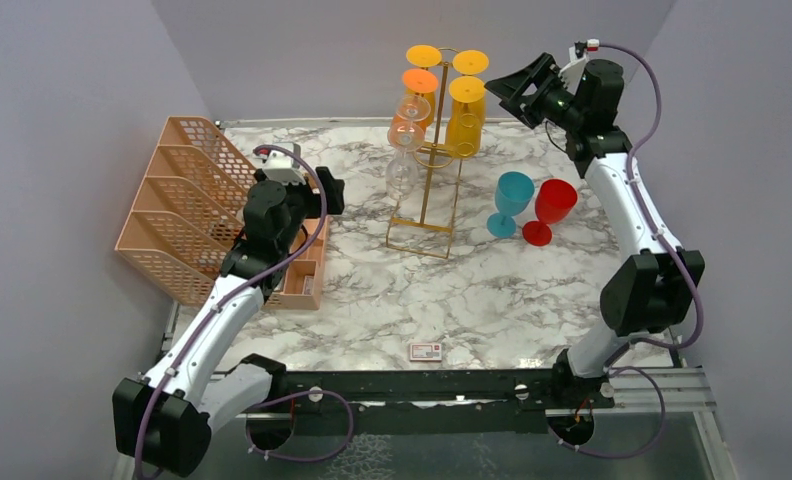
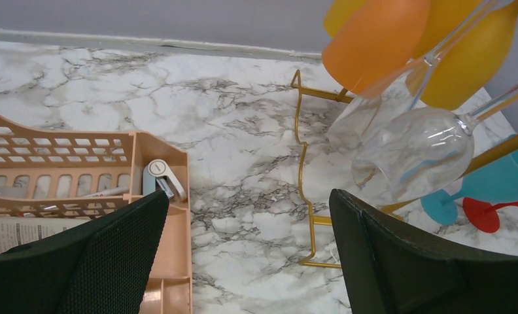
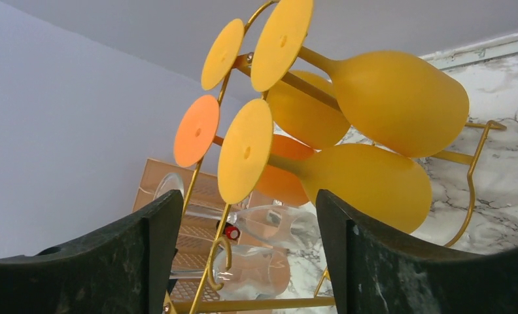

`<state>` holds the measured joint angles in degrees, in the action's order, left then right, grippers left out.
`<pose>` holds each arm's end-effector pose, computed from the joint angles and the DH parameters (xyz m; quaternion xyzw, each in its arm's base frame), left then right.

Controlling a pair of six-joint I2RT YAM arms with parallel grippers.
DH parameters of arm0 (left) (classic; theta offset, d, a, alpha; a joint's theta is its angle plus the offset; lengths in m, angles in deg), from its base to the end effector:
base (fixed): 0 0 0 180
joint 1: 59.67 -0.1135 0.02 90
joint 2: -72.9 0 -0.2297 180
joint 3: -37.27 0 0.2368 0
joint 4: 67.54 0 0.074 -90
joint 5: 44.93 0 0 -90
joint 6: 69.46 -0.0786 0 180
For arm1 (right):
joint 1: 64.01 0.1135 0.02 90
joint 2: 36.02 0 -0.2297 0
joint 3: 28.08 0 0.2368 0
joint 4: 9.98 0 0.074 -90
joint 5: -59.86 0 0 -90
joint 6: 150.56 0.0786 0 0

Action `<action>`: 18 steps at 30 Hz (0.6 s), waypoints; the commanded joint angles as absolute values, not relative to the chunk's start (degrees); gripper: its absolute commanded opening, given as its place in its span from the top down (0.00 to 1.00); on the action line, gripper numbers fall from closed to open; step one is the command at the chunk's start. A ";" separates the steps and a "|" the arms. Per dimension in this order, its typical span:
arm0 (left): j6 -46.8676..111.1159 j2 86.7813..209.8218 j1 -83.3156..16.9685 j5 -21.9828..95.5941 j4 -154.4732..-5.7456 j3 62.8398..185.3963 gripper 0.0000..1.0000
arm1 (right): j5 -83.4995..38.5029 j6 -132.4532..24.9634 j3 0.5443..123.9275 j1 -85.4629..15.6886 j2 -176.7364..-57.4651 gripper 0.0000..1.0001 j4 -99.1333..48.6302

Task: Take the wine glass off the wine glass rack
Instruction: Pick up the wine glass from the wine rack.

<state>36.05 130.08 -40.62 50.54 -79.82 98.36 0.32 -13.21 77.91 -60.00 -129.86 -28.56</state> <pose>0.2694 -0.0851 0.3005 -0.0078 0.7566 -0.1594 0.6341 0.4040 0.0683 0.3766 0.1030 0.7333 0.4551 0.4945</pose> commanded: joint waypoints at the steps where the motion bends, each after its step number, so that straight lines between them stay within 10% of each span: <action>1: 37.07 130.59 -41.44 52.41 -77.05 96.62 0.01 | 1.49 -10.10 83.39 -60.23 -132.77 0.25 -30.92; 18: 34.52 121.67 -41.41 53.95 -82.34 92.06 0.01 | 5.89 -8.23 94.50 -60.15 -143.68 0.54 -36.16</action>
<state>34.67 126.11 -41.21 52.01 -82.64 95.00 3.75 -7.85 91.29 -60.00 -142.50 -33.39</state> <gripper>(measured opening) 0.989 0.480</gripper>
